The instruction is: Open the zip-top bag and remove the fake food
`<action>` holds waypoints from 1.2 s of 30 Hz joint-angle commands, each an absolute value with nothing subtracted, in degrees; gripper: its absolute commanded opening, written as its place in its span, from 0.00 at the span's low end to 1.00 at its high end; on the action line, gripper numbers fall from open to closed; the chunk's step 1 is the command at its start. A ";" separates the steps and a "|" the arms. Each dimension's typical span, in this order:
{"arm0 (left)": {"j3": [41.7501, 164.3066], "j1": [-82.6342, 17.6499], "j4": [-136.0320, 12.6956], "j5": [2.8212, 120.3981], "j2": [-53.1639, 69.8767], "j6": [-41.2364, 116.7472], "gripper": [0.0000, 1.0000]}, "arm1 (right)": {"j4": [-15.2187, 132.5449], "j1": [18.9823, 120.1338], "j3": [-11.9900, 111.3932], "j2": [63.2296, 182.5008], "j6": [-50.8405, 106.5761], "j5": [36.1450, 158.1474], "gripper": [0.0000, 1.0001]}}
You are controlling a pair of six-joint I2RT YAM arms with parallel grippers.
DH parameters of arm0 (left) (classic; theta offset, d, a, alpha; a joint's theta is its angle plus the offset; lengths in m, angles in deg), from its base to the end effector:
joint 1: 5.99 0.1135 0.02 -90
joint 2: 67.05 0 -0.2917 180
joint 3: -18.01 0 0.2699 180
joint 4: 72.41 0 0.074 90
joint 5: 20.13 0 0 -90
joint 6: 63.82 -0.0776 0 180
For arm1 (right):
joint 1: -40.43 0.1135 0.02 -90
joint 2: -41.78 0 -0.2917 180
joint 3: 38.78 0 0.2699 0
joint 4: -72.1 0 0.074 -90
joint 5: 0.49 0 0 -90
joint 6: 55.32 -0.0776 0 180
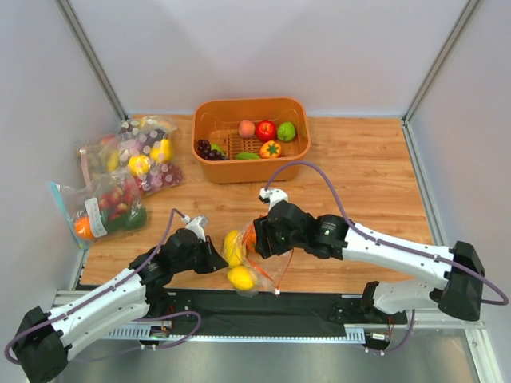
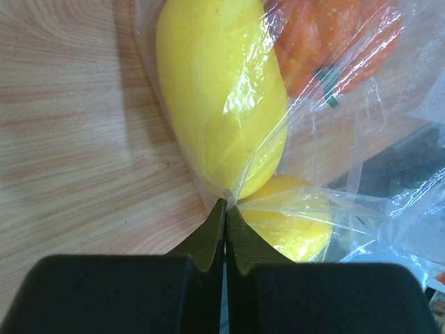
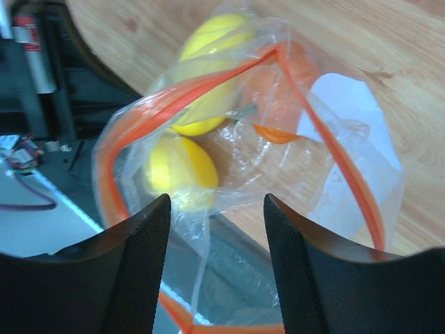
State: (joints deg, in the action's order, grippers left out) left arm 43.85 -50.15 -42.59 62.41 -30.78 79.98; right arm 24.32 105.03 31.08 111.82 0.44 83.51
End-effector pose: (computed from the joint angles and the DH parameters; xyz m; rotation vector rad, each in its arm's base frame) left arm 0.1117 -0.1225 0.1397 -0.1342 2.4869 -0.9774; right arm 0.1324 0.2599 0.2746 -0.6089 2.4376 0.6475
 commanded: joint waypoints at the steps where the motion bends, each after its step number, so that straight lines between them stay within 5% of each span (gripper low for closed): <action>1: 43.69 -49.94 -43.74 61.17 -30.84 79.44 0.00 | 27.00 105.29 31.28 114.37 0.31 79.22 0.59; 13: 44.39 -49.94 -46.47 57.75 -28.55 76.98 0.00 | 39.56 105.29 29.44 126.32 1.20 73.08 0.84; 36: 44.22 -49.94 -44.80 54.67 -31.01 74.69 0.00 | 48.79 104.59 33.48 141.18 3.30 64.28 0.90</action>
State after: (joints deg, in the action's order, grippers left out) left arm 43.85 -50.13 -44.67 56.37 -29.97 75.65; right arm 44.06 105.01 31.23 139.30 2.24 66.85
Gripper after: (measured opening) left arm 0.006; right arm 0.902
